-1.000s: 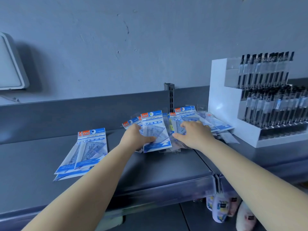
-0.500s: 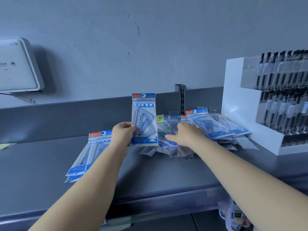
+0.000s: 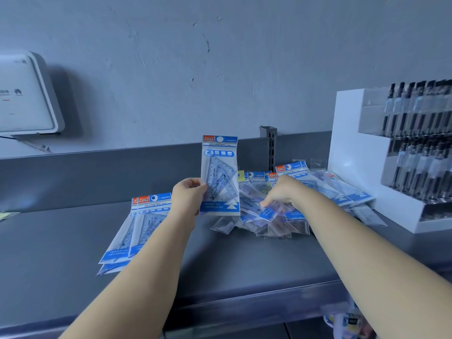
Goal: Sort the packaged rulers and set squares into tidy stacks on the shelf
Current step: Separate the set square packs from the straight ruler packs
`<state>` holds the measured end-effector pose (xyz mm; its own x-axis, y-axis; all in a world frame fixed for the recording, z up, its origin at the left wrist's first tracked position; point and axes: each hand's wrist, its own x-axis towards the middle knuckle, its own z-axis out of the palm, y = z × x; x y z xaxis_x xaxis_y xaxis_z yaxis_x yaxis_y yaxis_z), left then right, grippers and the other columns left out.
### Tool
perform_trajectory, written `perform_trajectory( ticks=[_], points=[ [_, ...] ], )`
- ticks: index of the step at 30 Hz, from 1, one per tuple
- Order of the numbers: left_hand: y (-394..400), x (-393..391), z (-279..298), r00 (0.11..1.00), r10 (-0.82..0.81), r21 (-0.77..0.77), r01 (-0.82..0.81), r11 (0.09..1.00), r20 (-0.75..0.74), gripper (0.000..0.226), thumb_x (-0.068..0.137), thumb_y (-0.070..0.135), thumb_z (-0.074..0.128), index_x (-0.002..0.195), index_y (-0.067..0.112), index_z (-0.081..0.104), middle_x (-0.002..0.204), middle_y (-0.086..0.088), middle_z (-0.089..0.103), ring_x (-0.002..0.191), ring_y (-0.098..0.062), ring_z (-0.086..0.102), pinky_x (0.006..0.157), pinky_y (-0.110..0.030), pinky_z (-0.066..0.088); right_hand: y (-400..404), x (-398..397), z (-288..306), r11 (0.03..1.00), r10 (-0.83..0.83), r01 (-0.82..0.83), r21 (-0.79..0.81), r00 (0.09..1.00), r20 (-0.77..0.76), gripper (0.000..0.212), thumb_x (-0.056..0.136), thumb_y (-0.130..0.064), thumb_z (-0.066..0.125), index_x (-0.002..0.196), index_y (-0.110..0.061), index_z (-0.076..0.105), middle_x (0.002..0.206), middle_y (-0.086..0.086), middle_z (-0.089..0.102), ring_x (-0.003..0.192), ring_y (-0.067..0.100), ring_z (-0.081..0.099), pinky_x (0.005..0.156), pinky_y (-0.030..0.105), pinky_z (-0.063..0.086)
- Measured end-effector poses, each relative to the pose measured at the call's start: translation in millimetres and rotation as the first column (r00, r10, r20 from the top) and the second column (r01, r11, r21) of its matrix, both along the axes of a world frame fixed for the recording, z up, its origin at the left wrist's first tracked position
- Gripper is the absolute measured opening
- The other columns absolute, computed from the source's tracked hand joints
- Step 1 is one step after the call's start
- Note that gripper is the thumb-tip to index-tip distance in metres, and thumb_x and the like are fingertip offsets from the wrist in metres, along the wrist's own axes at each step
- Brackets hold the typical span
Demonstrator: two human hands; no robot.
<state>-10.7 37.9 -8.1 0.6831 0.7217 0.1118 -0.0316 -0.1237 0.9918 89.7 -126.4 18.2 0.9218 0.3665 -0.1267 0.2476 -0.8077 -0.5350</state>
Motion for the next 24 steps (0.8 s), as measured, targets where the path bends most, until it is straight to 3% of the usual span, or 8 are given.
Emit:
perform_trajectory(
  ticks=[4,7,10,12,14,17,21,24],
  points=[
    [-1,-2,1,1.0,-0.007,-0.024,0.007,1.0,0.014,0.02,0.091,0.011,0.052,0.074,0.019,0.057,0.074,-0.001,0.058,0.07,-0.02,0.056,0.043,-0.021,0.041,3,0,2,0.999,-0.019,0.019,-0.037,1.0,0.006,0.037,0.073,-0.022,0.077,0.087,-0.005,0.047,0.08,0.009,0.055,0.084,0.026,0.053,0.067,0.03,0.043],
    [-1,-4,2,0.999,-0.011,-0.059,0.012,0.998,0.031,0.022,0.092,0.01,0.051,0.072,0.018,0.056,0.068,0.0,0.054,0.064,-0.019,0.052,0.05,-0.023,0.042,2,0,1,0.999,-0.033,0.033,0.013,0.999,0.001,0.03,0.072,-0.013,0.075,0.089,0.003,0.057,0.053,0.01,0.057,0.072,0.026,0.056,0.067,0.031,0.048],
    [0,-6,3,0.998,-0.034,-0.113,0.041,0.993,0.056,0.021,0.092,0.008,0.051,0.073,0.017,0.057,0.061,0.0,0.048,0.056,-0.016,0.046,0.052,-0.024,0.04,-5,1,-3,0.995,-0.044,0.038,0.093,0.997,0.062,0.02,0.075,0.004,0.06,0.094,0.005,0.066,0.071,0.016,0.064,0.075,0.027,0.062,0.064,0.029,0.049],
    [0,-7,5,0.997,-0.038,-0.161,0.049,0.986,0.071,0.02,0.091,0.007,0.051,0.074,0.016,0.058,0.058,0.0,0.047,0.056,-0.017,0.043,0.057,-0.028,0.042,-12,1,-5,0.963,-0.076,0.055,0.263,0.994,0.072,0.022,0.081,0.005,0.053,0.097,0.001,0.068,0.082,0.015,0.065,0.073,0.026,0.06,0.055,0.023,0.047],
    [2,-10,7,0.996,-0.051,-0.202,0.065,0.977,0.075,0.019,0.088,0.003,0.05,0.074,0.014,0.059,0.053,-0.001,0.049,0.055,-0.019,0.041,0.063,-0.034,0.042,-16,-3,-4,0.867,-0.108,0.089,0.49,0.994,0.01,0.023,0.084,0.005,0.051,0.097,-0.006,0.067,0.076,0.008,0.06,0.064,0.02,0.051,0.048,0.02,0.041],
    [7,-20,10,0.994,-0.086,-0.232,0.101,0.967,0.073,0.02,0.085,-0.004,0.047,0.079,0.01,0.06,0.049,-0.001,0.048,0.038,-0.013,0.04,0.055,-0.027,0.042,-13,-16,-1,0.651,-0.016,0.118,0.75,0.99,-0.142,0.021,0.086,0.009,0.053,0.101,-0.001,0.064,0.075,0.007,0.061,0.06,0.017,0.055,0.052,0.025,0.044],
    [19,-43,17,0.99,-0.114,-0.228,0.129,0.965,0.08,0.023,0.084,-0.011,0.045,0.079,0.008,0.057,0.065,-0.006,0.055,0.03,-0.007,0.049,0.047,-0.022,0.049,6,-45,7,0.473,0.204,0.116,0.873,0.95,-0.237,0.024,0.086,0.014,0.05,0.085,-0.008,0.06,0.078,0.009,0.065,0.062,0.015,0.064,0.054,0.024,0.056],
    [37,-62,19,0.993,-0.1,-0.132,0.108,0.985,0.065,0.025,0.085,-0.012,0.047,0.079,0.009,0.059,0.077,-0.008,0.062,0.053,-0.014,0.06,0.056,-0.03,0.054,26,-65,9,0.407,0.319,0.09,0.909,0.918,-0.233,0.026,0.084,0.016,0.051,0.087,-0.008,0.06,0.077,0.009,0.068,0.059,0.014,0.068,0.061,0.027,0.058]
  ],
)
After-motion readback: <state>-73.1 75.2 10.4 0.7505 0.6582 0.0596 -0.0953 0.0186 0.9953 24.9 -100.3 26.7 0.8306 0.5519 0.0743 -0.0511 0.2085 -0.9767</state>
